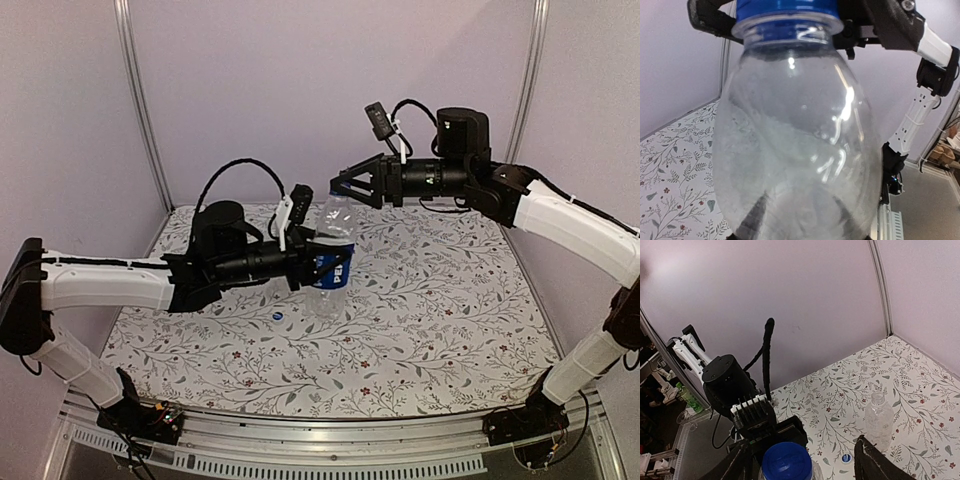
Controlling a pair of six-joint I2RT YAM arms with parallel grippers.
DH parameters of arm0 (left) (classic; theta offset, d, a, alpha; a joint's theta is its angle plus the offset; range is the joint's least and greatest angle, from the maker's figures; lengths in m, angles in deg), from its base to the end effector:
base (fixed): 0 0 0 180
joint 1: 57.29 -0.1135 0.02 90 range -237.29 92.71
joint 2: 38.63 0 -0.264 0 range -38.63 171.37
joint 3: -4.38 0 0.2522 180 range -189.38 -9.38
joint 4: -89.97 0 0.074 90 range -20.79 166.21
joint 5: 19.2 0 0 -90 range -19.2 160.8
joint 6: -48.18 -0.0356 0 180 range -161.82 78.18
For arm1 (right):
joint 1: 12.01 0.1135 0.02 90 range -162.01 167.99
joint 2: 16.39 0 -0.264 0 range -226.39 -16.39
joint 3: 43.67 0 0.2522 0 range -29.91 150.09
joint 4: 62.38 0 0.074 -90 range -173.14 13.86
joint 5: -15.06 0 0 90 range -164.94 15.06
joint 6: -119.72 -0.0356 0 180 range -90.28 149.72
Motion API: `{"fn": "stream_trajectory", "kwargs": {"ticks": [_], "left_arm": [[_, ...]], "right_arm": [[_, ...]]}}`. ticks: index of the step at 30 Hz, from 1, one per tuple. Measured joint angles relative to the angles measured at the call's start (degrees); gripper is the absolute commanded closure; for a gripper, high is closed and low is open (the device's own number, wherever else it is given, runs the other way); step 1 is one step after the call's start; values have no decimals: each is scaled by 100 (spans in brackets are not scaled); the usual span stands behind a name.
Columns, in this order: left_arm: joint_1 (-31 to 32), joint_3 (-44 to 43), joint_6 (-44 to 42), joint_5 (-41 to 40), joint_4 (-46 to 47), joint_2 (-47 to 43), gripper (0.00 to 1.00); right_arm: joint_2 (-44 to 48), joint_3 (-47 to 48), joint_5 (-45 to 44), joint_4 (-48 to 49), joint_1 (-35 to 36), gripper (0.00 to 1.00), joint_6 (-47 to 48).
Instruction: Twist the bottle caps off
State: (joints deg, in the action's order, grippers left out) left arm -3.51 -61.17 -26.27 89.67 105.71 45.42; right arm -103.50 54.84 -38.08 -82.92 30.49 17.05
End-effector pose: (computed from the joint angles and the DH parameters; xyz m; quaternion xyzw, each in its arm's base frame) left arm 0.1912 -0.2806 0.2909 0.3407 0.6377 -0.4847 0.4922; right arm 0.2474 0.2556 0.4107 -0.3840 0.6451 0.4982 0.4339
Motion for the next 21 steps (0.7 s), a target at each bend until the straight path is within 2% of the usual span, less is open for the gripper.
{"fn": "stream_trajectory", "kwargs": {"ticks": [15,21], "left_arm": [[9,37,-417,144,256,140,70],[9,39,-492,144,278,149,70]], "right_arm": [[-37,26,315,-20,24,60,210],[-37,35,435,-28,24,65,234]]}}
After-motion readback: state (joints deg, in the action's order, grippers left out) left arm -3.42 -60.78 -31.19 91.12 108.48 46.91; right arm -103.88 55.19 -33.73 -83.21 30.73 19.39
